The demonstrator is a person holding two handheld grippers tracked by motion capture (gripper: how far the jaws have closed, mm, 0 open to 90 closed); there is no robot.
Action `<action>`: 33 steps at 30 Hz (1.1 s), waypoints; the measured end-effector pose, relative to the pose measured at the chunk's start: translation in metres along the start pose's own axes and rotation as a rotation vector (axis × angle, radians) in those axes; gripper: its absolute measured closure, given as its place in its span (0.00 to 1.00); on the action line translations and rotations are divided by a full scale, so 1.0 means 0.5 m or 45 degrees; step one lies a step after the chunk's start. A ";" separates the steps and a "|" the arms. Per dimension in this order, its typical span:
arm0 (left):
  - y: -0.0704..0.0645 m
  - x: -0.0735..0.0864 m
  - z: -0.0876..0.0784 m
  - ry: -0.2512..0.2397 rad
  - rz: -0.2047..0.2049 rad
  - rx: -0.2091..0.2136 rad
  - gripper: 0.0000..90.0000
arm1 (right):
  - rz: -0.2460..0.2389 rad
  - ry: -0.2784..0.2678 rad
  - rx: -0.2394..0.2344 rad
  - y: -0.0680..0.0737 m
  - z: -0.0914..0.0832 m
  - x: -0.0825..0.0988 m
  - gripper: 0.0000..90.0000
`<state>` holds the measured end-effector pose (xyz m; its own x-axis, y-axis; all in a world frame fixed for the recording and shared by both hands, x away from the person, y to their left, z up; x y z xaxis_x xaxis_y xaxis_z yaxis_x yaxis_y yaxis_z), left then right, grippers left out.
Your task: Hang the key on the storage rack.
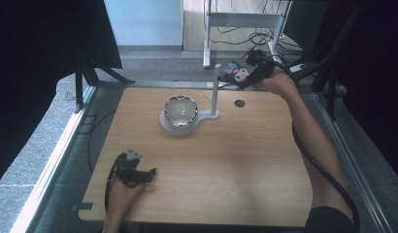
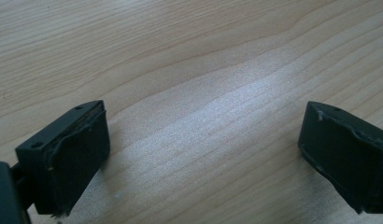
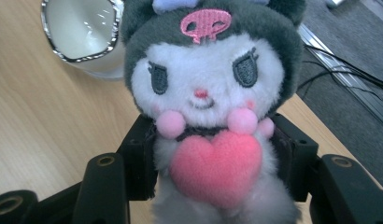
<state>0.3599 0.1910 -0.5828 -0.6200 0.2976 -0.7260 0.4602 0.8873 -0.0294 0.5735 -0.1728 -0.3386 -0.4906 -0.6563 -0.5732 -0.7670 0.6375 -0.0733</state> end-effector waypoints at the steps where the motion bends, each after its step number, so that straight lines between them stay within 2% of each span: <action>1: 0.000 0.000 0.000 0.000 0.000 0.000 0.02 | -0.009 -0.003 -0.013 0.006 0.003 0.000 0.47; 7: 0.000 0.000 0.000 0.000 -0.001 0.001 0.02 | -0.030 0.007 -0.051 0.026 0.017 0.005 0.47; 10: 0.000 0.000 0.000 -0.001 0.000 -0.001 0.02 | -0.041 0.025 -0.085 0.043 0.040 0.013 0.47; 21: 0.000 0.000 0.001 -0.005 -0.002 -0.004 0.02 | -0.044 0.067 -0.148 0.064 0.104 0.043 0.47; 27: 0.000 0.000 0.001 -0.006 -0.002 -0.004 0.02 | -0.022 0.094 -0.135 0.057 0.135 0.071 0.46; 33: 0.000 0.000 0.000 -0.004 -0.003 -0.004 0.02 | -0.008 0.111 -0.080 0.043 0.161 0.090 0.46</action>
<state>0.3599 0.1908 -0.5830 -0.6193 0.2945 -0.7278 0.4570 0.8890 -0.0290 0.5681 -0.1562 -0.4318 -0.5176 -0.6945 -0.4998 -0.7933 0.6084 -0.0239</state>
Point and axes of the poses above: each handheld gripper's, and its own axes: z roughly forward along the jaws, x roughly out of its underside, y roughly to its left, the point moved 8 cm from there along z, roughly forward along the jaws, and after that the axes turned 5 degrees about -y, right-handed, at the moved point
